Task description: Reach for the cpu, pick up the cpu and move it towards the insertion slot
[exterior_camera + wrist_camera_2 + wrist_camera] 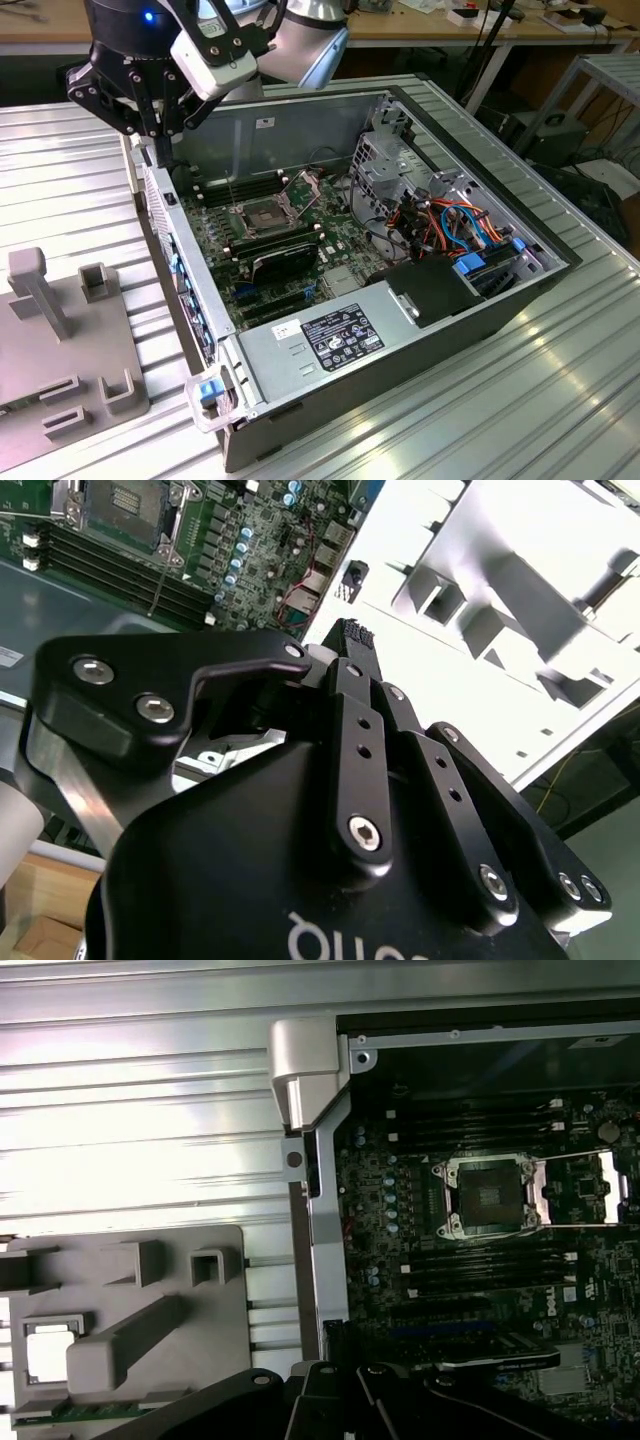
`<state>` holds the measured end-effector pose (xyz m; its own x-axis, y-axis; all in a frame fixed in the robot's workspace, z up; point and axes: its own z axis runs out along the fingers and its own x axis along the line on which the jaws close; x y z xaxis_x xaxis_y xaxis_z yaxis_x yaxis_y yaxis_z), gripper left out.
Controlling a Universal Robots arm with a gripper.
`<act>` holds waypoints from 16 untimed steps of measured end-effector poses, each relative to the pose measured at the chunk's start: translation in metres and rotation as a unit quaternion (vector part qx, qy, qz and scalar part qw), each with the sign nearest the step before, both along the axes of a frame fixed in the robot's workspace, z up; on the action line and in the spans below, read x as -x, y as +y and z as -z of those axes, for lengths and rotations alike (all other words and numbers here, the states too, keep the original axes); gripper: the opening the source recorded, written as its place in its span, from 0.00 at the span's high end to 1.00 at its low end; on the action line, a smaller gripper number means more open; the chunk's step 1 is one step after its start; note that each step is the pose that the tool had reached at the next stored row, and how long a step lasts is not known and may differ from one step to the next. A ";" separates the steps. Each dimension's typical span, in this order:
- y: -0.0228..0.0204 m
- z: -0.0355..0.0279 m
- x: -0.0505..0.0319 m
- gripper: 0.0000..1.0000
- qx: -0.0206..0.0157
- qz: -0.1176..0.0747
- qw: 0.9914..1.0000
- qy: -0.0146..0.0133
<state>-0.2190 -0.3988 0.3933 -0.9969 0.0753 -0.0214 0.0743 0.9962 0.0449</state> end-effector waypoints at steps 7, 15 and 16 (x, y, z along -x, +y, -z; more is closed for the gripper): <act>0.0000 0.0000 0.0040 0.89 0.000 0.000 1.000 0.000; 0.0000 0.0000 0.0057 0.89 0.000 0.000 1.000 0.000; 0.0000 0.0000 0.0057 0.89 0.000 0.000 1.000 0.000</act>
<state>-0.2247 -0.3988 0.3933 -0.9969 0.0753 -0.0214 0.0742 0.9962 0.0449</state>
